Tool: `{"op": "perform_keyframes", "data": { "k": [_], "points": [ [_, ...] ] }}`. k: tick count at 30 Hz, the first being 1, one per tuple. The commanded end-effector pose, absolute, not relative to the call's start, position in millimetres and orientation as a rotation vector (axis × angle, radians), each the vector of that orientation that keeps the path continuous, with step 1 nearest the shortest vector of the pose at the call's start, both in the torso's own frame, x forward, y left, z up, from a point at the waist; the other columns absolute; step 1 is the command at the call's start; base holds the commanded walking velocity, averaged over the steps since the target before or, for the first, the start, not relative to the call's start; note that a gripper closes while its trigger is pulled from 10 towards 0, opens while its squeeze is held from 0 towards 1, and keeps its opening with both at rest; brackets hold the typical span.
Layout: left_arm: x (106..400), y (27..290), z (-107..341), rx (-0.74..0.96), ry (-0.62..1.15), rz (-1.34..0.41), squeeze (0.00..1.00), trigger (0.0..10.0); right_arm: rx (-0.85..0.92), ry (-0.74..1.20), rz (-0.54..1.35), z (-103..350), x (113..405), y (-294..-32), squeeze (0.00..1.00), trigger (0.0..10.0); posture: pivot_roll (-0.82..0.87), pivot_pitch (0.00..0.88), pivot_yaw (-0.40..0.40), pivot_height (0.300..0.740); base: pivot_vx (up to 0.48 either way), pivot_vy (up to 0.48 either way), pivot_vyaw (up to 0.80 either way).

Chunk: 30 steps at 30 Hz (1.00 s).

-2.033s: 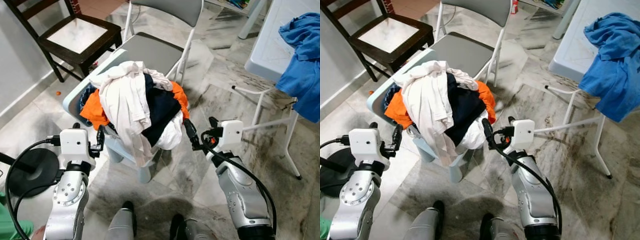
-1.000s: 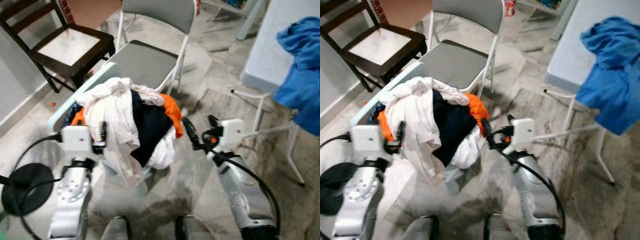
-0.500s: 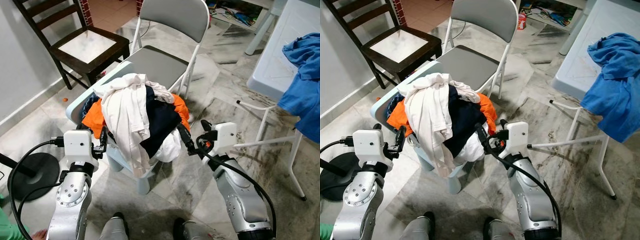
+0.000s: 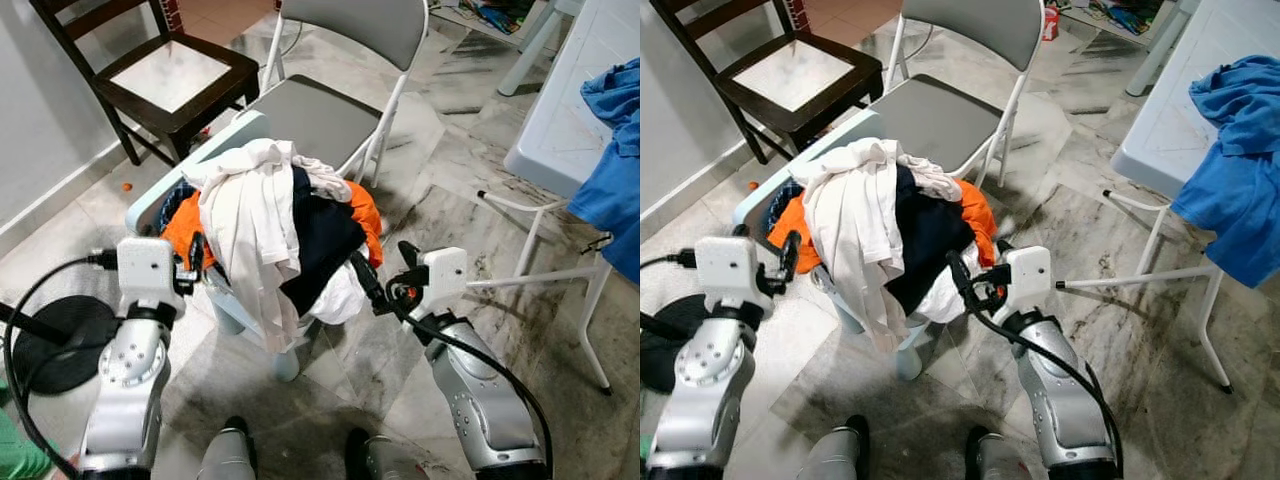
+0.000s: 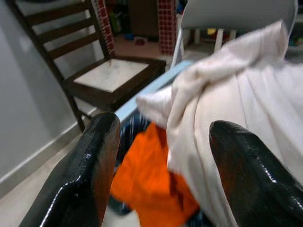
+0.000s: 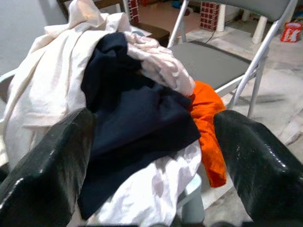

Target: Hang hanger

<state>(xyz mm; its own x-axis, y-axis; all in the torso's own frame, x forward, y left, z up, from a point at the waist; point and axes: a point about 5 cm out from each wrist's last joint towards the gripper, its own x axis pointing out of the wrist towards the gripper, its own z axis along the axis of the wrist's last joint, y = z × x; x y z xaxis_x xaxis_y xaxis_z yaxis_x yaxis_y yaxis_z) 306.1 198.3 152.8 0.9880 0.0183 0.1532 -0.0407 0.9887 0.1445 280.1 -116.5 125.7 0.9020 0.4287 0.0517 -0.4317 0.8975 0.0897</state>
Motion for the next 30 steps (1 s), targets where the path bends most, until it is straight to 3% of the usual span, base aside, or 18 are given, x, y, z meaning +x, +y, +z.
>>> {"op": "perform_keyframes", "data": {
  "k": [1, 6, 7, 8, 9, 10, 24, 25, 26, 27, 30],
  "points": [
    [309.3, 195.9, 147.8, 0.131, -0.137, -0.004, 1.0, 10.0, 0.12, -0.017, 0.487, 125.3, 274.6, -113.6, 1.0, 10.0, 0.1, 0.324, -0.07, 0.74, 0.0, 0.0, 0.0],
    [326.4, 185.0, 150.4, 0.123, -0.144, -0.054, 1.0, 10.0, 0.12, -0.02, 0.483, 126.9, 270.4, -115.6, 1.0, 10.0, 0.07, 0.338, -0.064, 0.74, 0.0, 0.0, 0.0],
    [331.5, 181.6, 151.3, 0.124, -0.149, -0.064, 1.0, 10.0, 0.116, -0.017, 0.477, 127.2, 269.0, -116.3, 0.91, 10.0, 0.06, 0.341, -0.062, 0.74, 0.0, 0.0, 0.0],
    [335.1, 179.3, 151.9, 0.126, -0.152, -0.071, 1.0, 10.0, 0.113, -0.015, 0.473, 127.5, 267.8, -116.7, 0.91, 10.0, 0.06, 0.342, -0.061, 0.74, 0.0, 0.0, 0.0],
    [339.0, 176.4, 152.7, 0.123, -0.156, -0.085, 1.0, 10.0, 0.112, -0.012, 0.471, 127.9, 266.3, -117.1, 0.25, 10.0, 0.05, 0.345, -0.058, 0.74, 0.0, 0.0, 0.0],
    [345.6, 172.8, 154.8, 0.126, -0.167, -0.105, 0.0, 10.0, 0.115, -0.009, 0.466, 128.7, 263.4, -117.8, 0.0, 10.0, 0.04, 0.35, -0.052, 0.74, 0.0, 0.0, 0.0],
    [376.0, 151.6, 147.7, 0.096, -0.077, -0.205, 0.0, 9.8, 0.114, -0.016, 0.454, 135.8, 253.1, -117.3, 0.0, 10.0, -0.01, 0.361, -0.035, 0.74, 0.0, 0.0, 0.0],
    [376.7, 148.7, 144.8, 0.093, -0.06, -0.218, 0.0, 5.0, 0.112, -0.017, 0.456, 136.8, 252.9, -117.2, 0.0, 10.0, -0.02, 0.36, -0.036, 0.74, 0.0, 0.0, 0.0],
    [377.2, 147.1, 143.1, 0.091, -0.051, -0.226, 0.0, 5.0, 0.111, -0.018, 0.457, 137.4, 252.8, -117.1, 0.0, 10.0, -0.02, 0.36, -0.036, 0.74, 0.0, 0.0, 0.0],
    [377.4, 144.7, 140.7, 0.091, -0.039, -0.239, 0.0, 0.0, 0.11, -0.019, 0.457, 138.1, 252.9, -117.1, 0.0, 10.0, -0.02, 0.358, -0.038, 0.74, 0.0, 0.0, 0.0],
    [376.3, 137.7, 133.2, 0.071, -0.008, -0.281, 0.0, 0.0, 0.106, -0.023, 0.458, 139.8, 253.4, -117.0, 0.0, 10.0, -0.03, 0.355, -0.039, 0.74, 0.0, 0.0, 0.0]
  ]
}}
